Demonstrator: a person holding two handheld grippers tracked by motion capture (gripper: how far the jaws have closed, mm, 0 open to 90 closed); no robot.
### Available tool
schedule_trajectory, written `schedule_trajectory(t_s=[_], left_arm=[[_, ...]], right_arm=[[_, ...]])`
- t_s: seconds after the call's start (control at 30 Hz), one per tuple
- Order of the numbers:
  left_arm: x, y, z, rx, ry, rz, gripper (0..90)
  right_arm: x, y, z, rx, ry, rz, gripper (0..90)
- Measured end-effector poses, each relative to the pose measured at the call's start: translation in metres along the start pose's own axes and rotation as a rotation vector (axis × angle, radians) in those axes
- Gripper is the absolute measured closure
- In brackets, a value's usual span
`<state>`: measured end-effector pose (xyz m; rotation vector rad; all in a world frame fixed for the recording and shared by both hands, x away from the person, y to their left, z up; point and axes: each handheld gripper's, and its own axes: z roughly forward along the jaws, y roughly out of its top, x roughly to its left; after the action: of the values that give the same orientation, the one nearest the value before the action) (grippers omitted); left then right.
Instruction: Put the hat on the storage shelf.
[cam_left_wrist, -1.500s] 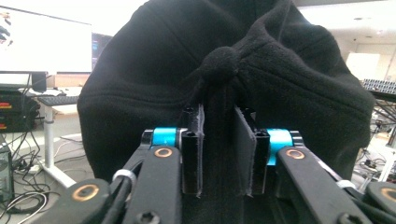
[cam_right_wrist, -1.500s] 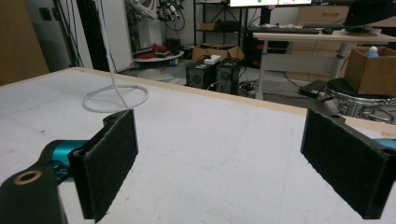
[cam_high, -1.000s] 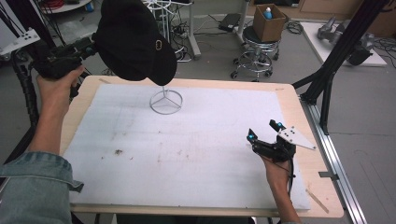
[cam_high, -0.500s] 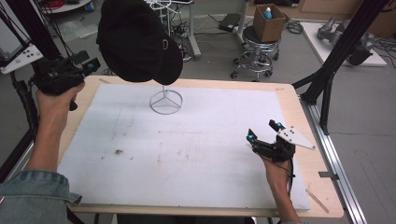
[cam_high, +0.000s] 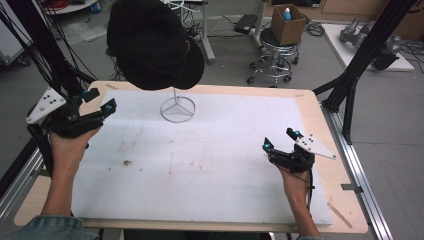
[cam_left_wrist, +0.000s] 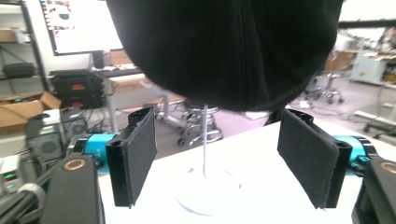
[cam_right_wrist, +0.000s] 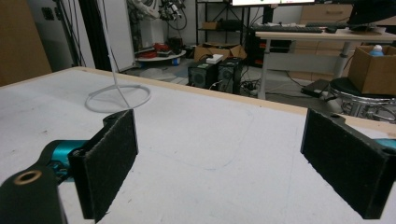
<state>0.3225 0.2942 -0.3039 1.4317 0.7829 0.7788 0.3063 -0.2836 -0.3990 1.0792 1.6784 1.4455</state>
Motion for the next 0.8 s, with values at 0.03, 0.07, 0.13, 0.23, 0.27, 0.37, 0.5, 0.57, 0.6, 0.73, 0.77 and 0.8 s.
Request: schedule_trajectory(t_s=[0.03,0.07,0.13,0.23,0.27,0.37,0.5,0.57,0.6,0.73,0.77,0.8], left_arm=[[-0.002,-0.004,-0.001,0.0,0.007,0.004,28.0],[-0.004,-0.007,-0.003,0.003,0.017,0.011,27.6],[-0.006,-0.012,-0.005,0.006,0.025,0.015,26.6],[-0.01,-0.024,-0.01,0.0,0.046,0.01,26.4],[-0.01,-0.026,-0.011,0.002,0.045,0.005,26.3],[-0.01,-0.031,-0.012,0.005,0.046,0.005,26.3],[-0.009,-0.037,-0.011,0.031,0.059,0.012,26.3],[-0.009,-0.041,-0.011,0.034,0.059,0.008,26.2],[-0.009,-0.043,-0.011,0.038,0.066,0.016,26.2],[-0.009,-0.05,-0.01,0.047,0.071,0.011,26.0],[-0.009,-0.052,-0.009,0.053,0.07,0.011,26.0],[-0.009,-0.056,-0.008,0.064,0.077,0.01,26.0]], right_arm=[[0.0,0.0,0.0,0.001,0.002,-0.004,10.2],[0.001,0.0,0.0,0.003,0.001,-0.001,10.2],[0.001,0.001,0.0,0.002,0.004,-0.01,10.2],[0.002,0.001,0.0,0.001,0.002,-0.01,10.2],[0.002,0.001,-0.001,0.002,0.002,-0.008,10.2],[0.001,0.001,0.0,0.001,-0.003,-0.008,10.2],[0.001,0.0,-0.001,0.008,-0.004,-0.005,10.2],[0.0,0.0,0.0,0.008,-0.005,-0.009,10.2],[0.0,0.0,0.0,0.01,-0.006,-0.01,10.2],[0.0,-0.001,-0.001,0.016,-0.014,-0.011,10.2],[-0.001,-0.002,-0.001,0.017,-0.013,-0.009,10.2],[-0.001,-0.002,-0.001,0.018,-0.014,-0.005,10.2]])
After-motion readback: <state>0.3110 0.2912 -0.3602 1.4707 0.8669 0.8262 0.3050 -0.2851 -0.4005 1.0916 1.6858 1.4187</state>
